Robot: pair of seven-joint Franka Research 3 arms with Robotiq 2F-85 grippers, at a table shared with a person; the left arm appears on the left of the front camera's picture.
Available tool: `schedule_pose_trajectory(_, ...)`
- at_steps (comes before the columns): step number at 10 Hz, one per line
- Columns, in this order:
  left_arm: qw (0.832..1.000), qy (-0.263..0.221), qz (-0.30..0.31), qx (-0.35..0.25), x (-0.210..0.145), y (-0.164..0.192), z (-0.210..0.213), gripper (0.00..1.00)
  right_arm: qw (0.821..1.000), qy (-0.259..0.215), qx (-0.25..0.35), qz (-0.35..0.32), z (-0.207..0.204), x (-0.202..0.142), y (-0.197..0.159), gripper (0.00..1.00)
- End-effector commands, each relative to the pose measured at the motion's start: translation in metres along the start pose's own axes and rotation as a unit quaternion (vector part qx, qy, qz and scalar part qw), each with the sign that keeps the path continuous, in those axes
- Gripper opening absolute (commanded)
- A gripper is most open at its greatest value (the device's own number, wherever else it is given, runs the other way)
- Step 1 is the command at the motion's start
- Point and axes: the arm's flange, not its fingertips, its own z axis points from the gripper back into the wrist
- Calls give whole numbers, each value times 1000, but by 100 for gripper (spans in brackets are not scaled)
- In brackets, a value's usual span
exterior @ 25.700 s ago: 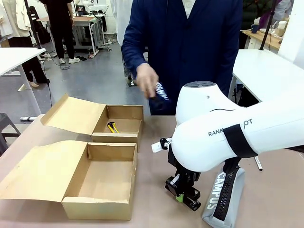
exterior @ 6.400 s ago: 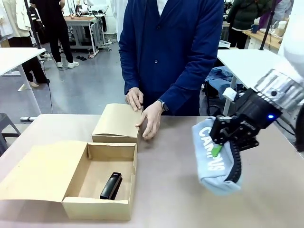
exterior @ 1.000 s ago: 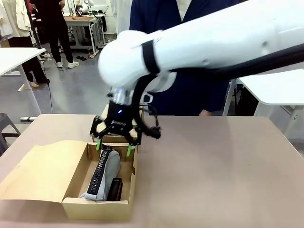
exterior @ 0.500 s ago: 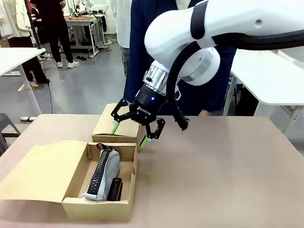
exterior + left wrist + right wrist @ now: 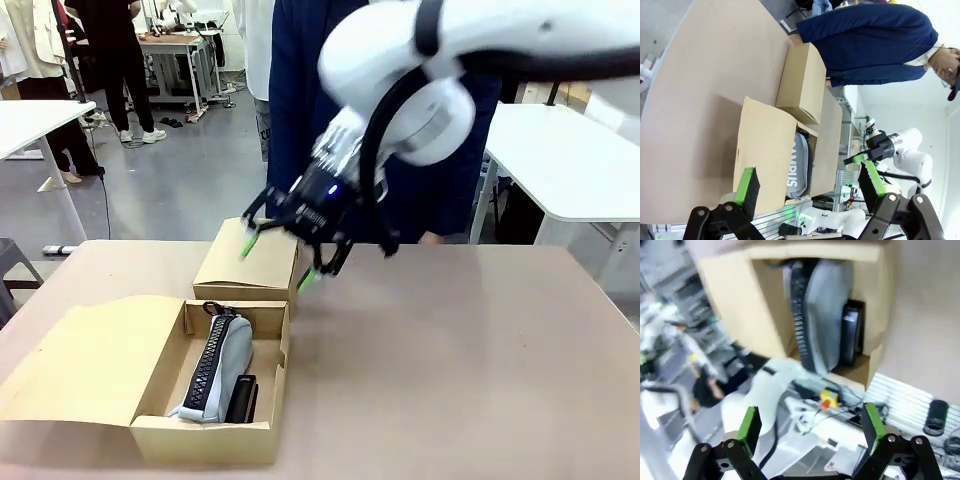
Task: Place items inside the box.
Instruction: Pick up a Pencil pouch or Stapler and place it inside the Mailer Box closest to the robot.
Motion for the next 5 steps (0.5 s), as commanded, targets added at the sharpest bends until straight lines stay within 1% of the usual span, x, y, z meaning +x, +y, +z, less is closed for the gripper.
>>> schedule_pose_trajectory(1, 1000, -4, -9, -10, 0, 0, -1, 100, 988, -10, 150, 22, 105, -24, -62, 100)
schedule_pose_trajectory(2, 1000, -4, -9, -10, 0, 0, -1, 100, 970, -33, 239, 18, 160, -39, -113, 100)
schedule_pose_trajectory(3, 1000, -4, -9, -10, 0, 0, -1, 100, 948, -70, 311, 1, 194, -48, -163, 100)
schedule_pose_trajectory(4, 1000, -4, -9, -10, 0, 0, -1, 100, 924, -84, 374, -6, 216, -57, -211, 100)
schedule_pose_trajectory(5, 1000, -4, -9, -10, 0, 0, -1, 100, 899, -118, 421, -23, 231, -72, -253, 100)
